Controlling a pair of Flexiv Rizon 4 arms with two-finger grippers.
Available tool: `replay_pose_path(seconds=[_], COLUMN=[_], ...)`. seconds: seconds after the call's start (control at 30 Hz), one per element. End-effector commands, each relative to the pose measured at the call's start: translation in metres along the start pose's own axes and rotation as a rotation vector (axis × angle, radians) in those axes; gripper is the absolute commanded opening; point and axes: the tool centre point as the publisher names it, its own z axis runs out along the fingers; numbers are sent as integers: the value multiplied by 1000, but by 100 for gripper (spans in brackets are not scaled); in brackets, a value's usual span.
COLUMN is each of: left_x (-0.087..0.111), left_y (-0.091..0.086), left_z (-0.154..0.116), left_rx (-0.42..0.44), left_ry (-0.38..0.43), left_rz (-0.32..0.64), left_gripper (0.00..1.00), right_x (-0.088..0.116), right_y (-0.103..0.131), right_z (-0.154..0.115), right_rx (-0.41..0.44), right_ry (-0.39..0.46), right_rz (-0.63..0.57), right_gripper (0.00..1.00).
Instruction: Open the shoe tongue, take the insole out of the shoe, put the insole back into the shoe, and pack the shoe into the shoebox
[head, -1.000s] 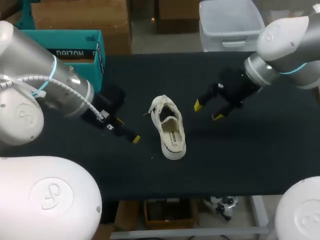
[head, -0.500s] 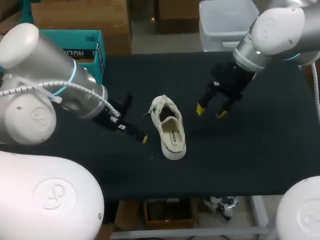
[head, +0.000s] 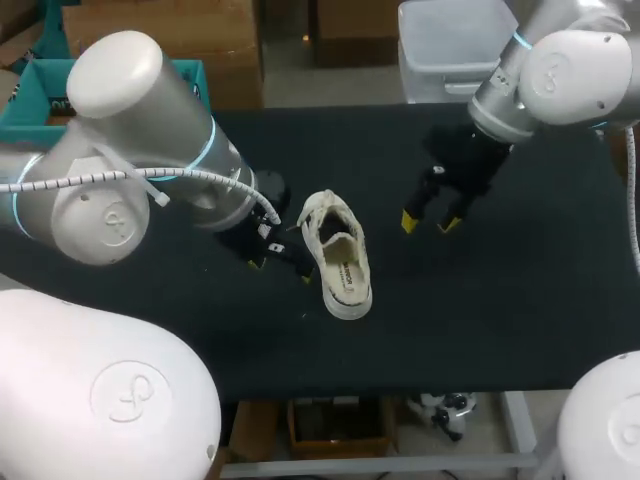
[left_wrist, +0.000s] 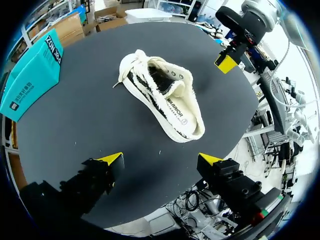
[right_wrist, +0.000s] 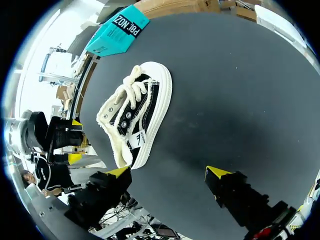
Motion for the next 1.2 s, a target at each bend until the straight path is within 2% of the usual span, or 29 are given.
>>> replay_pose_path(seconds=[0.03, 0.1, 0.4, 0.57, 0.63, 0.77, 0.83, 0.93, 1.0, 1.07, 1.2], left_x=[11, 13, 21, 14, 8, 0, -3, -3, -2, -2, -2], left_y=[-4, -6, -28, -45, -55, -70, -78, -87, -90, -93, -95], left_z=[26, 32, 48, 62, 68, 77, 83, 90, 93, 96, 100], left_rx=[4, 20, 47, 31, 20, 11, 2, -1, -2, -4, -10], left_ry=[-99, -132, -176, -185, -177, -171, -157, -152, -152, -152, -155], left_rz=[-104, -158, -224, -254, -271, -297, -307, -314, -319, -326, -341], left_gripper=[100, 100, 100, 100, 96, 93, 86, 80, 74, 64, 55], right_x=[-4, -8, -28, -35, -39, -45, -49, -53, -55, -57, -62], right_y=[-2, -1, 0, -2, -4, -6, -8, -8, -8, -7, -8], right_z=[-2, -3, -12, -11, -11, -11, -12, -13, -13, -13, -12], right_rx=[5, 20, 49, 76, 84, 83, 76, 77, 76, 82, 83], right_ry=[-64, -99, -171, -209, -225, -246, -254, -256, -257, -264, -273], right_rz=[-70, -110, -271, -343, -375, -411, -434, -438, -445, -457, -476], right_gripper=[100, 100, 100, 100, 100, 100, 100, 100, 100, 100, 100])
